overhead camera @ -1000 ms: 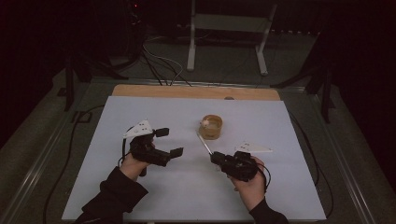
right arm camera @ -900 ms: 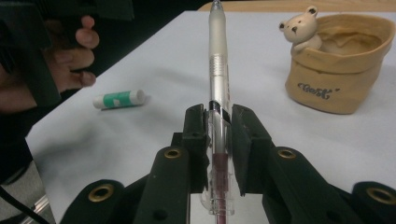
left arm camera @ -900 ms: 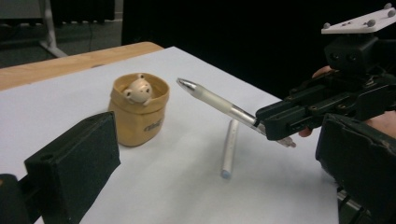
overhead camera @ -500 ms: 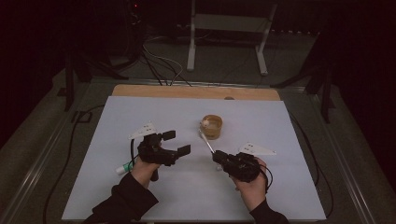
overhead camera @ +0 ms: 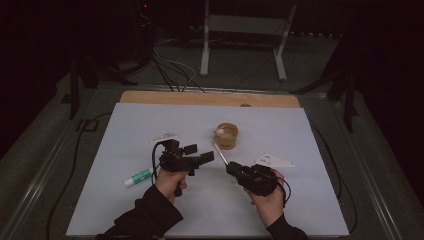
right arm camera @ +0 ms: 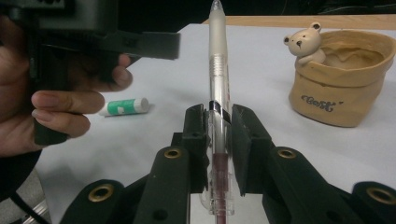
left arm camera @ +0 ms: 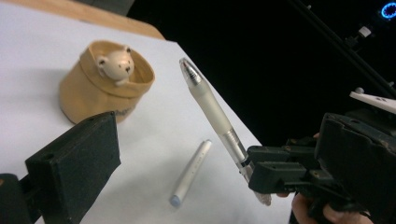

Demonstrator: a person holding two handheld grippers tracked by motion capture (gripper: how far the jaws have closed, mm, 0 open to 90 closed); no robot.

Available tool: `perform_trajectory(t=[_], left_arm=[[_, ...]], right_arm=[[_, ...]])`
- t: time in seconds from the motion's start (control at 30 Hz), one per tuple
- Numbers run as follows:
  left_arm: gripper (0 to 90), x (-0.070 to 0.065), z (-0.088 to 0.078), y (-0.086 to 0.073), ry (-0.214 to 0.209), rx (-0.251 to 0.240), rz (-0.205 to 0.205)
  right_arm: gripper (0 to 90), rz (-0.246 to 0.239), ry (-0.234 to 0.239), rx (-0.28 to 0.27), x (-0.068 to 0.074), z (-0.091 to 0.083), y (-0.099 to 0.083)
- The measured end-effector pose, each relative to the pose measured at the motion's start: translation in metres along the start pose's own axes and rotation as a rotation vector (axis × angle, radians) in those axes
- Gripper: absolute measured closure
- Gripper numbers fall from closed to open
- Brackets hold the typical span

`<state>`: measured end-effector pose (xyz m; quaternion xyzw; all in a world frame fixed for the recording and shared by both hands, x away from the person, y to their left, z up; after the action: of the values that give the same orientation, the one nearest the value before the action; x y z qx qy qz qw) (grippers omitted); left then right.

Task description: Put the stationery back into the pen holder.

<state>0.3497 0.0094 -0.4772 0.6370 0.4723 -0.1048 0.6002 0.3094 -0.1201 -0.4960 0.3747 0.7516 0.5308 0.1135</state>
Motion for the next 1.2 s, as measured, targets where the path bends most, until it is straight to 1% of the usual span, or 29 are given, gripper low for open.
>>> perform_trajectory(t=[0.03,0.07,0.1,0.13,0.17,0.2,0.23,0.3,0.4,0.43,0.47,0.6,0.7,0.77,0.87,1.0,1.03,1.2], left_arm=[[1.0,0.0,0.001,0.0,-0.004,-0.002,-0.015],[3.5,0.001,0.003,0.0,0.001,-0.003,-0.034],[5.7,0.002,0.005,0.0,-0.003,-0.012,-0.057],[6.9,0.002,0.005,0.0,-0.003,-0.012,-0.057],[6.9,0.003,0.007,0.001,-0.001,-0.017,-0.082],[12.9,0.004,0.008,0.001,0.001,-0.022,-0.093],[16.3,0.004,0.009,0.001,-0.003,-0.02,-0.108],[18.8,0.005,0.012,0.0,-0.006,-0.016,-0.133],[29.0,0.009,0.016,-0.001,-0.004,-0.025,-0.163],[34.1,0.01,0.017,-0.001,-0.004,-0.027,-0.168],[36.0,0.01,0.017,-0.001,-0.005,-0.031,-0.173],[49.2,0.011,0.02,-0.001,-0.019,-0.036,-0.194],[56.7,0.012,0.021,-0.001,-0.031,-0.037,-0.213],[57.7,0.011,0.022,-0.002,-0.035,-0.037,-0.206],[62.4,0.009,0.024,-0.003,-0.055,-0.034,-0.21],[72.8,0.006,0.026,-0.004,-0.078,-0.029,-0.213],[73.3,0.006,0.026,-0.004,-0.074,-0.033,-0.208],[76.3,0.001,0.025,-0.003,-0.109,-0.052,-0.204]], right_arm=[[76.7,0.001,0.001,-0.001,0.0,0.0,0.0],[76.7,0.001,0.003,-0.001,0.0,0.0,0.0],[76.7,0.001,0.002,0.0,0.001,0.0,0.0],[76.7,0.001,0.002,0.0,0.001,0.0,0.0],[76.7,0.001,0.003,-0.001,0.001,0.0,0.0],[76.7,-0.001,0.004,-0.001,0.001,0.0,0.0],[76.7,0.001,0.005,-0.001,0.001,0.0,0.0],[76.7,-0.001,0.007,-0.001,0.002,0.0,0.0],[76.7,-0.002,0.011,-0.001,0.003,0.001,0.0],[76.7,-0.002,0.014,-0.002,0.004,0.001,0.0],[76.7,-0.003,0.016,-0.001,0.004,0.001,0.0],[76.7,-0.006,0.02,0.004,0.005,0.002,-0.001],[76.7,-0.009,0.026,0.006,0.007,0.003,-0.001],[76.7,-0.01,0.029,0.007,0.008,0.003,-0.001],[76.7,-0.013,0.031,0.009,0.008,0.003,-0.001],[76.7,-0.017,0.03,0.013,0.009,0.004,-0.002],[76.6,-0.017,0.031,0.014,0.009,0.004,-0.002],[76.6,-0.023,0.033,0.014,0.01,0.003,-0.002]])
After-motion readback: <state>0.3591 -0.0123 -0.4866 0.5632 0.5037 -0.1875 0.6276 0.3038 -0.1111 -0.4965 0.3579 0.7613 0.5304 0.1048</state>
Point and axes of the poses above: each handheld gripper's, and its own axes: z roughly forward along the jaws, y roughly out of its top, x roughly to its left, the point moved 9 cm from there along z, roughly forward along the jaws, and after that the axes turned 5 degrees about -z, right-handed, at the moved point
